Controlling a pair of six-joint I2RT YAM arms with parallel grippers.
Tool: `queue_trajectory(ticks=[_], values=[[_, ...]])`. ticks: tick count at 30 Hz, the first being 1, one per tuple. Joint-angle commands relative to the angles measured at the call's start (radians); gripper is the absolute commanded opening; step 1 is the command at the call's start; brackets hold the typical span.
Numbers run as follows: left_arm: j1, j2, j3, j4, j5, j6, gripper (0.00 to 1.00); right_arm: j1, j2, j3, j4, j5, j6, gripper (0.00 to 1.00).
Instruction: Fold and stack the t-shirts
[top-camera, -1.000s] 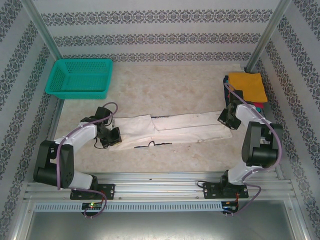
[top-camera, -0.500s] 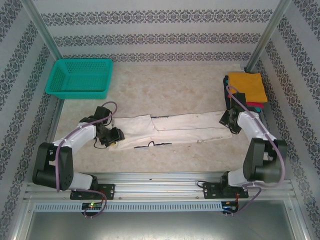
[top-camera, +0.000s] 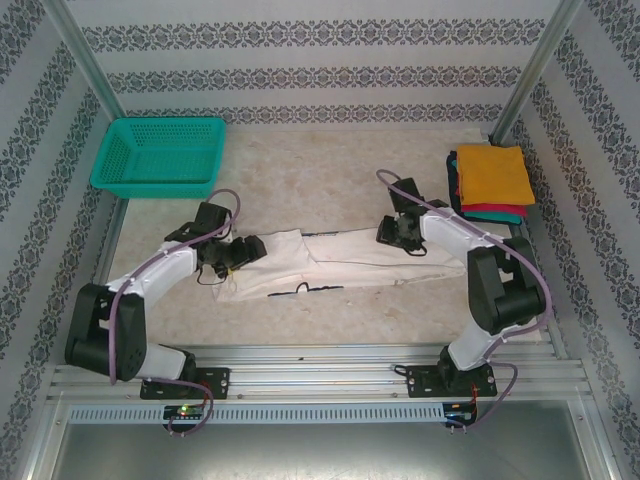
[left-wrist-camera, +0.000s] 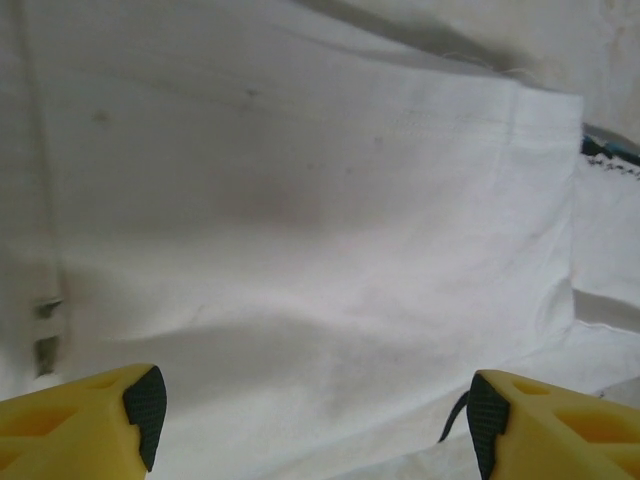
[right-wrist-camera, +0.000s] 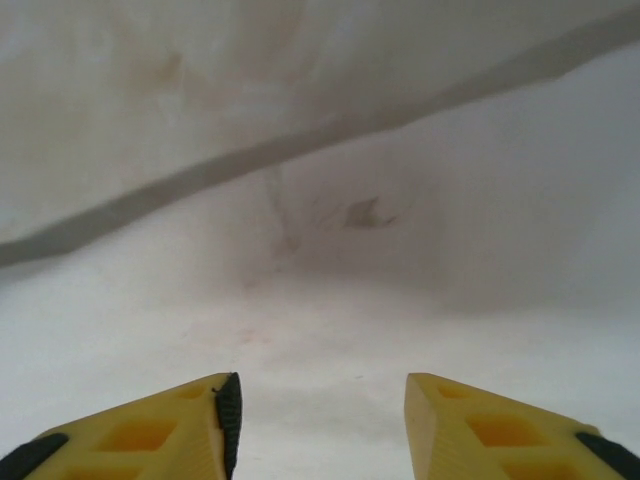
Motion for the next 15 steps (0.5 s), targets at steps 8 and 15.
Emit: queue_trajectory(ticks=[8, 15], values=[[-0.012, 0.065, -0.074, 0.081, -0.008, -0.03, 0.81, 0.077, -0.065, -0.185, -0.01, -0.07, 0.103, 0.3], [-0.011, 0.111, -0.065, 0.102, -0.025, -0.021, 0.81, 0.09, -0.143, -0.189, -0.037, -0.051, 0.082, 0.19]])
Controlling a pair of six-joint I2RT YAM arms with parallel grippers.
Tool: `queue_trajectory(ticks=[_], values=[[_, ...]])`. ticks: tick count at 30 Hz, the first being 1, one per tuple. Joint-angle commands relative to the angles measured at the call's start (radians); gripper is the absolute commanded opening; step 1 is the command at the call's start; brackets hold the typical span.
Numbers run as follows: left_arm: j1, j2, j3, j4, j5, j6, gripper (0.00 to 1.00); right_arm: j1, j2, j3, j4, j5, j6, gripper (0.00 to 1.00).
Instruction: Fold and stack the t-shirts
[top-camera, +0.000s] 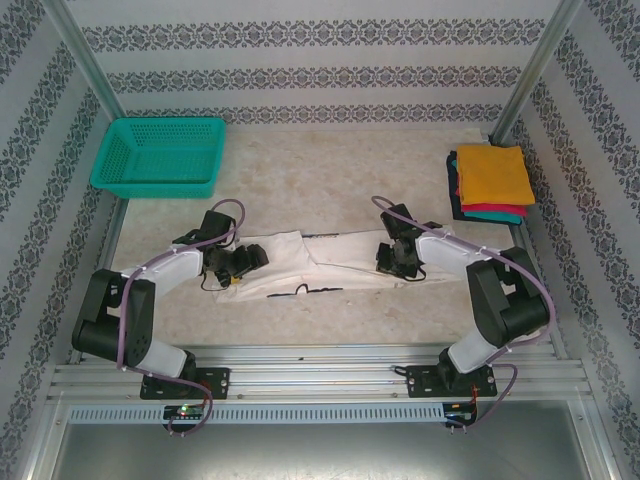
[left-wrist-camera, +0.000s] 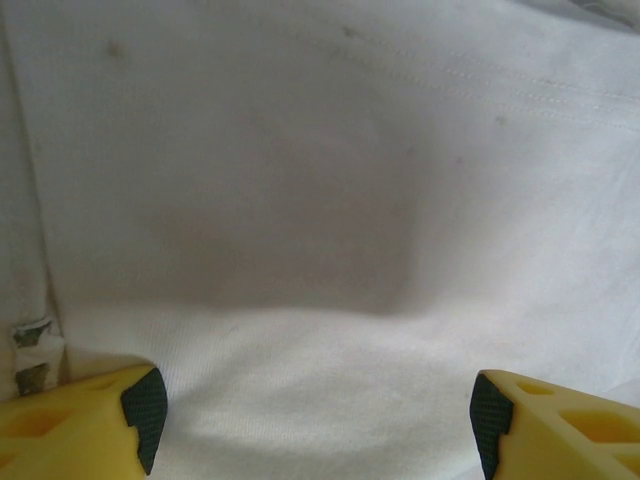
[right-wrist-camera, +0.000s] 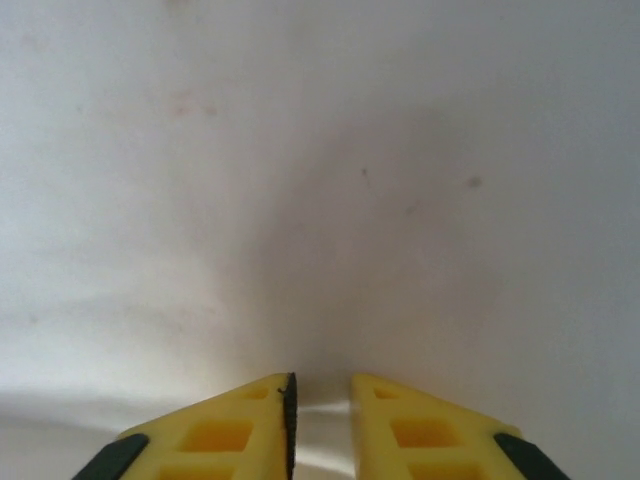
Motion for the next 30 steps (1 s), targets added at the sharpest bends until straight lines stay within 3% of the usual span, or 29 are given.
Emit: queue_trajectory(ticks=[1, 9, 14, 17, 23, 30], values=[[-0.01, 0.059, 0.002, 0.031, -0.028, 0.004, 0.81, 0.011, -0.057, 0.008, -0.029, 0.011, -0.014, 0.18], [-0.009, 0.297, 0.229, 0.021, -0.047, 0.108, 0.82, 0.001, -0.055, 0.028, -0.007, 0.014, -0.056, 0.13], [-0.008, 0.483, 0.446, -0.054, -0.085, 0.199, 0.82, -0.033, 0.005, 0.093, 0.046, 0.001, -0.087, 0.25], [-0.01, 0.538, 0.563, -0.064, -0.034, 0.22, 0.84, -0.029, 0.066, 0.158, 0.088, -0.035, -0.1, 0.31], [-0.017, 0.433, 0.595, 0.018, -0.001, 0.2, 0.88, 0.026, 0.204, 0.317, 0.196, -0.181, -0.065, 0.38], [0.002, 0.25, 0.467, 0.057, -0.065, 0.177, 0.89, 0.079, 0.368, 0.462, 0.269, -0.292, -0.006, 0.34]])
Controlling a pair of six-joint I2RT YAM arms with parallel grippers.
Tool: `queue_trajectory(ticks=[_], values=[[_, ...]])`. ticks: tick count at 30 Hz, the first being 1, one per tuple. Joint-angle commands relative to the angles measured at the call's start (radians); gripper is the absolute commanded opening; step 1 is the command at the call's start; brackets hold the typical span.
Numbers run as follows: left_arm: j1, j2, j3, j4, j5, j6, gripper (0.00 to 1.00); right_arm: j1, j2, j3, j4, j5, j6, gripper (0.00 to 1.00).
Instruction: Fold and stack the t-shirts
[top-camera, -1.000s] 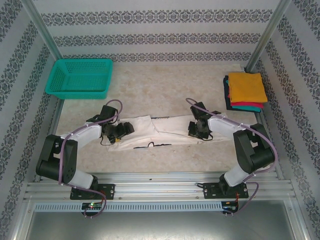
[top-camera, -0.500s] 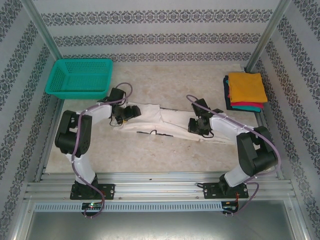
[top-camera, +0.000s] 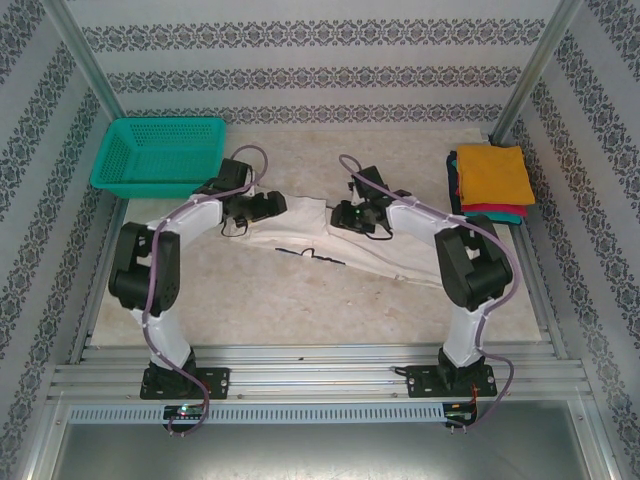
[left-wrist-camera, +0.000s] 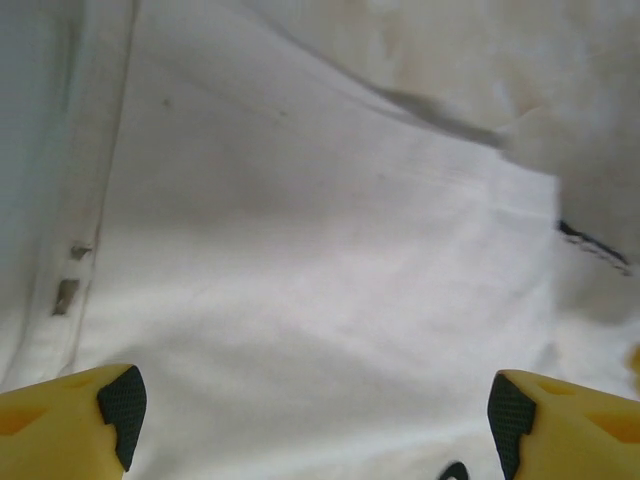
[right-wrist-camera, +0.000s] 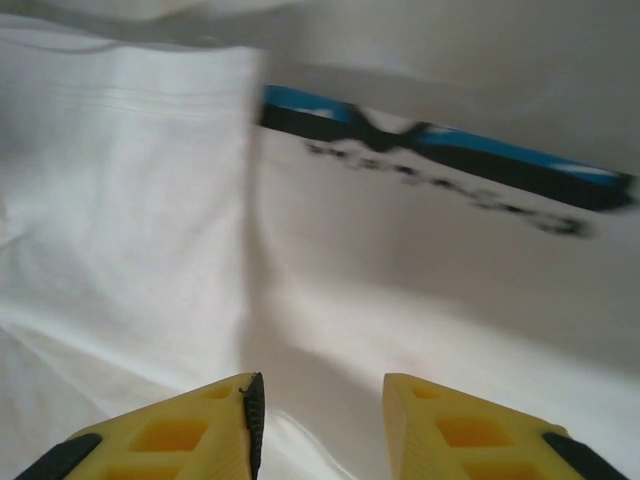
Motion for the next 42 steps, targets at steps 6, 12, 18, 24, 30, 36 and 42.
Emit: queue_trajectory(ticks=[6, 12, 18, 24, 30, 36, 42], values=[[0.033, -0.148, -0.157, 0.054, -0.039, -0.012, 0.9, 0.029, 0.136, 0.109, 0.04, -0.157, 0.054, 0.22], [0.032, -0.164, -0.206, 0.076, -0.034, -0.021, 0.9, 0.036, 0.103, 0.08, 0.032, -0.165, 0.038, 0.0], [0.033, -0.153, -0.21, 0.097, -0.031, -0.023, 0.9, 0.058, 0.012, -0.011, 0.093, -0.207, 0.052, 0.0], [0.033, -0.149, -0.217, 0.115, -0.024, -0.028, 0.9, 0.105, -0.033, -0.071, 0.12, -0.158, 0.068, 0.0], [0.033, -0.152, -0.219, 0.121, -0.002, -0.028, 0.91, 0.124, -0.029, -0.113, 0.124, -0.1, 0.095, 0.02], [0.022, -0.136, -0.197, 0.113, 0.039, -0.02, 0.91, 0.088, -0.031, -0.095, 0.087, -0.036, 0.082, 0.0], [-0.03, -0.103, -0.154, 0.156, 0.056, -0.067, 0.85, 0.063, -0.052, -0.048, 0.069, -0.043, 0.046, 0.0]])
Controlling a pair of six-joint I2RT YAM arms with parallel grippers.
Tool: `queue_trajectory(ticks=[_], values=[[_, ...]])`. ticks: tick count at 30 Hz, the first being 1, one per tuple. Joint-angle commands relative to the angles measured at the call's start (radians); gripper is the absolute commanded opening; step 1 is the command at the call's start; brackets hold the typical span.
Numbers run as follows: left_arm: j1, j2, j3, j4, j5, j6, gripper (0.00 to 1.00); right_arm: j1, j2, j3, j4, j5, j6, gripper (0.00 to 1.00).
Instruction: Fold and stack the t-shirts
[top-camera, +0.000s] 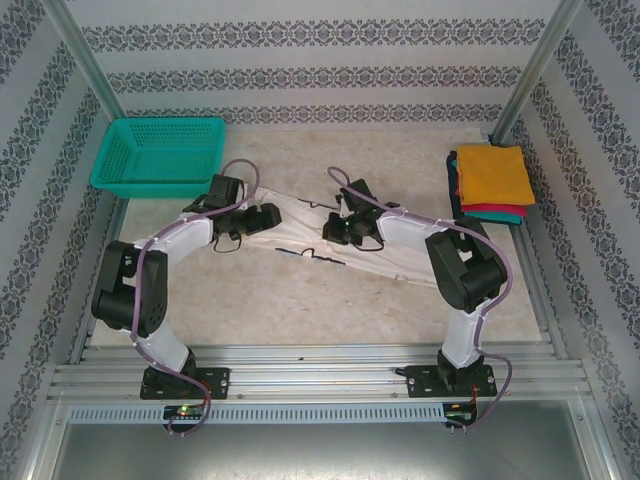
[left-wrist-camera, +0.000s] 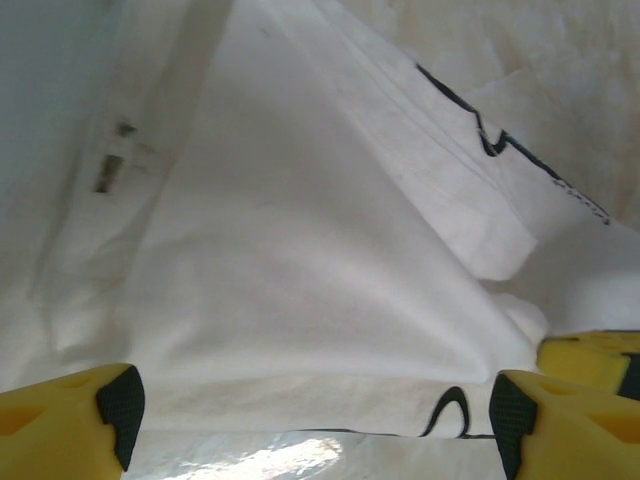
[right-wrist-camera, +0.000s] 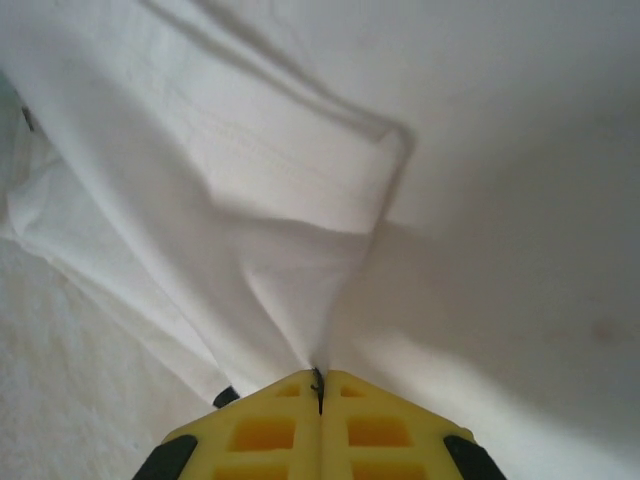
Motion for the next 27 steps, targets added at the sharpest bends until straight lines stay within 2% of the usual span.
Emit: queue_trajectory(ticks=[1, 5, 9, 11, 14, 18, 21, 27], values=[[-0.03, 0.034, 0.039, 0.08, 0.031, -0.048, 0.81, -0.005, -0.038, 0.047, -0.026, 0.021, -0.031, 0.0], [-0.035, 0.114, 0.057, 0.166, 0.074, -0.117, 0.67, -0.006, -0.018, 0.065, -0.028, 0.024, -0.038, 0.0], [-0.035, 0.19, 0.082, 0.183, 0.077, -0.152, 0.61, -0.008, 0.009, 0.071, -0.03, 0.016, -0.024, 0.02], [-0.034, 0.219, 0.087, 0.166, 0.066, -0.152, 0.6, -0.008, 0.002, 0.06, -0.031, 0.018, -0.023, 0.12], [-0.033, 0.238, 0.068, 0.126, 0.045, -0.133, 0.58, -0.018, -0.045, 0.035, -0.03, 0.071, -0.046, 0.31], [-0.022, 0.229, 0.001, 0.127, 0.039, -0.122, 0.58, -0.042, -0.089, 0.023, -0.015, 0.122, -0.088, 0.49], [-0.019, 0.209, -0.037, 0.146, 0.042, -0.111, 0.61, -0.05, -0.061, 0.063, -0.017, 0.087, -0.113, 0.48], [-0.02, 0.19, -0.036, 0.205, 0.024, -0.103, 0.78, -0.021, 0.093, 0.225, -0.038, -0.026, -0.123, 0.32]])
